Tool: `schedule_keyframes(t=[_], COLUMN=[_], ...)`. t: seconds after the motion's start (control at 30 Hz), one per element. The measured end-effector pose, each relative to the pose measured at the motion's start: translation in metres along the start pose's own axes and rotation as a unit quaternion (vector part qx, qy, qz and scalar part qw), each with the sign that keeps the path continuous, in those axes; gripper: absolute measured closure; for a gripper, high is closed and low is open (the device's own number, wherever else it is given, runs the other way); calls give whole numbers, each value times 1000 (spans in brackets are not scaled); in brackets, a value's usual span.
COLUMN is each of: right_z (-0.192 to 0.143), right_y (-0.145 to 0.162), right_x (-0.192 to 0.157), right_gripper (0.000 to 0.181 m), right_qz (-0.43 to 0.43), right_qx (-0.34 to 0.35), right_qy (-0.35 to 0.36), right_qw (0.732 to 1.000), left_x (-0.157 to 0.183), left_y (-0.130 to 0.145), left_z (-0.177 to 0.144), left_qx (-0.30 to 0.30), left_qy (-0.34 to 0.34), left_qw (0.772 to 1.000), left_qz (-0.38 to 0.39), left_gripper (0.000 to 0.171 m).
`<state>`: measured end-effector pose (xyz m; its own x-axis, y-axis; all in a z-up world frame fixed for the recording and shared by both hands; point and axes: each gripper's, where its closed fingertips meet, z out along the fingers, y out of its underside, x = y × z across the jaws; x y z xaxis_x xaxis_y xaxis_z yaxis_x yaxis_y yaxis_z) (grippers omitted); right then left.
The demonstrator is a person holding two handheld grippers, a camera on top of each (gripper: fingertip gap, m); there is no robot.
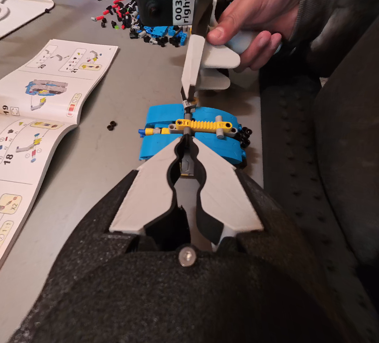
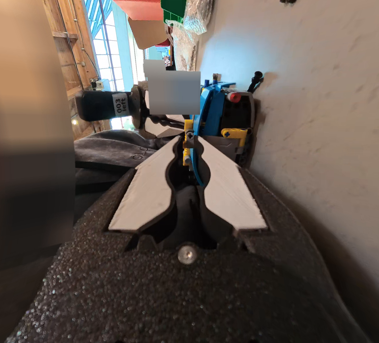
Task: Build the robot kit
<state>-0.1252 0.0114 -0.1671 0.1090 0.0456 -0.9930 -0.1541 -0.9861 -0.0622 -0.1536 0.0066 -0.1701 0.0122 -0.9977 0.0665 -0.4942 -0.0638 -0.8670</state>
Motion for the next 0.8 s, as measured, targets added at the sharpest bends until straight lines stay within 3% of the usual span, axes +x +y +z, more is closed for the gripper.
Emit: schedule_keyframes(t=[0.27, 0.5, 0.53, 0.6, 0.7, 0.8], right_z=[0, -1, -1, 2, 12, 25], right_y=[2, 5, 4, 7, 12, 27], right_x=[2, 1, -2, -8, -34, -54], right_gripper=[172, 171, 171, 171, 171, 171], right_qz=[-28, -205, -205, -166, -92, -43], right_qx=[-45, -113, -103, -86, -53, -61], right_qy=[80, 151, 148, 124, 24, -57], right_qw=[995, 960, 962, 975, 994, 996], left_x=[1, 1, 1, 2, 11, 24], left_y=[-1, -1, -1, -12, -35, -49], left_z=[0, 0, -1, -7, -16, -20], left_qx=[17, 32, 34, 61, 115, 146], left_qy=[-26, -25, -31, -51, -52, -48], left_qw=[999, 999, 999, 996, 990, 983], left_qz=[-7, -6, 4, 37, 70, 104], left_gripper=[168, 167, 166, 149, 143, 144])
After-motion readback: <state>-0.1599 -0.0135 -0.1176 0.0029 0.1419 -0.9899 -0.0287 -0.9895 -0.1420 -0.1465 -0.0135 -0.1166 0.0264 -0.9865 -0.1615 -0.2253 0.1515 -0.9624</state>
